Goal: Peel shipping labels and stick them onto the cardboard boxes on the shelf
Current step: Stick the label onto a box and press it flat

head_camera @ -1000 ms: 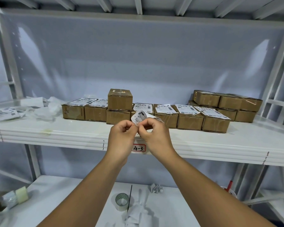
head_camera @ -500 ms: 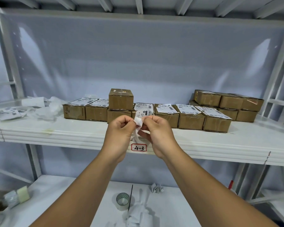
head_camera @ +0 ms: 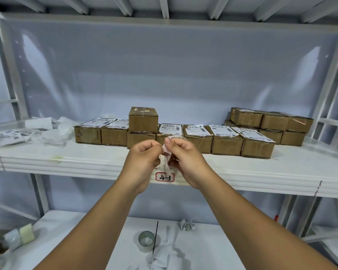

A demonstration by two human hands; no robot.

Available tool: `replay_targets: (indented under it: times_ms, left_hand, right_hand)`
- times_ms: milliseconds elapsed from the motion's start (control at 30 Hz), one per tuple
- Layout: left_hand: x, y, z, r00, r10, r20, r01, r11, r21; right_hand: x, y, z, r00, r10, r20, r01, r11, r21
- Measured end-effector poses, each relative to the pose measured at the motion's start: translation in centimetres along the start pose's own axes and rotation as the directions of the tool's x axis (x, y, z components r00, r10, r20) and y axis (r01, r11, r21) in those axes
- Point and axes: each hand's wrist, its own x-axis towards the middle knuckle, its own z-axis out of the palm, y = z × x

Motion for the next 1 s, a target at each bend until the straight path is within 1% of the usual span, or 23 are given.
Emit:
replay_targets:
  times_ms: [100, 200, 267, 333, 433, 500, 533, 567, 633, 667, 700, 733, 767, 833, 933, 1000]
  left_hand:
    - [-0.1, 0.0, 0.1, 0.998, -0.030, 0.063, 0.039, 0.988, -0.147]
    - [-0.2, 0.1, 0.2, 0.994, -0.043, 0.102, 0.066, 0.969, -0.239]
    - [-0.3, 0.0, 0.2, 0.993, -0.064, 0.102, 0.094, 0.941, -0.326]
    - [-0.3, -0.2, 0.2, 0.994, -0.090, 0.067, 0.110, 0.901, -0.419]
    - [-0.4, -0.4, 0.5, 0.993, -0.115, 0.015, 0.108, 0.864, -0.491]
    - [-0.5, -0.3, 1.0, 0.991, -0.128, -0.024, 0.104, 0.886, -0.453]
    - [-0.5, -0.3, 1.2, 0.990, -0.135, -0.051, 0.104, 0.912, -0.398]
    - [-0.5, -0.3, 1.3, 0.989, -0.131, -0.073, 0.102, 0.944, -0.313]
    - [-0.4, -0.3, 1.2, 0.992, -0.099, -0.080, 0.093, 0.993, -0.074]
    - [-0.4, -0.3, 1.2, 0.994, -0.088, -0.065, 0.091, 0.995, 0.034]
    - [-0.4, -0.3, 1.2, 0.995, -0.082, -0.049, 0.086, 0.991, 0.102]
    - [-0.6, -0.2, 1.2, 0.997, -0.075, -0.034, 0.078, 0.989, 0.128]
    - [-0.7, -0.1, 1.2, 0.998, -0.062, -0.012, 0.063, 0.990, 0.122]
    - [-0.9, 0.2, 1.3, 0.999, -0.035, 0.037, 0.033, 0.998, 0.044]
    - [-0.6, 0.1, 1.0, 0.997, -0.063, 0.043, 0.069, 0.984, -0.166]
    - [-0.4, -0.1, 1.0, 0.996, -0.078, 0.035, 0.084, 0.955, -0.284]
  right_hand:
    - [-0.1, -0.4, -0.4, 0.997, 0.040, 0.065, -0.051, 0.982, 0.184]
    - [-0.2, -0.7, -0.5, 0.992, 0.042, 0.123, -0.079, 0.947, 0.312]
    - [-0.2, -0.7, -0.4, 0.993, 0.055, 0.109, -0.091, 0.931, 0.354]
    - [0.1, -0.4, -0.2, 0.995, 0.075, 0.062, -0.093, 0.921, 0.378]
    - [0.5, 0.0, 0.2, 0.998, 0.062, -0.001, -0.055, 0.897, 0.439]
    - [0.6, 0.3, 0.2, 1.000, 0.031, 0.002, -0.029, 0.917, 0.397]
    - [0.5, 0.4, 0.2, 1.000, 0.017, 0.010, -0.020, 0.944, 0.330]
    - [0.4, 0.5, 0.3, 1.000, 0.007, 0.007, -0.009, 0.971, 0.240]
    - [0.4, 0.8, 0.6, 0.999, -0.014, -0.041, 0.016, 0.997, 0.070]
    - [0.4, 0.9, 0.7, 0.998, -0.012, -0.066, 0.014, 0.999, 0.032]
    - [0.5, 0.9, 0.9, 0.997, -0.003, -0.081, 0.005, 1.000, 0.029]
    - [0.5, 1.0, 1.0, 0.996, 0.009, -0.091, -0.005, 0.999, 0.047]
    - [0.6, 0.9, 1.0, 0.995, 0.024, -0.100, -0.016, 0.997, 0.080]
    - [0.7, 0.8, 1.1, 0.993, 0.042, -0.107, -0.027, 0.989, 0.144]
    - [0.9, 0.5, 1.0, 0.998, 0.027, -0.054, -0.016, 0.982, 0.187]
    - [0.9, 0.2, 0.8, 0.999, 0.025, -0.029, -0.017, 0.965, 0.262]
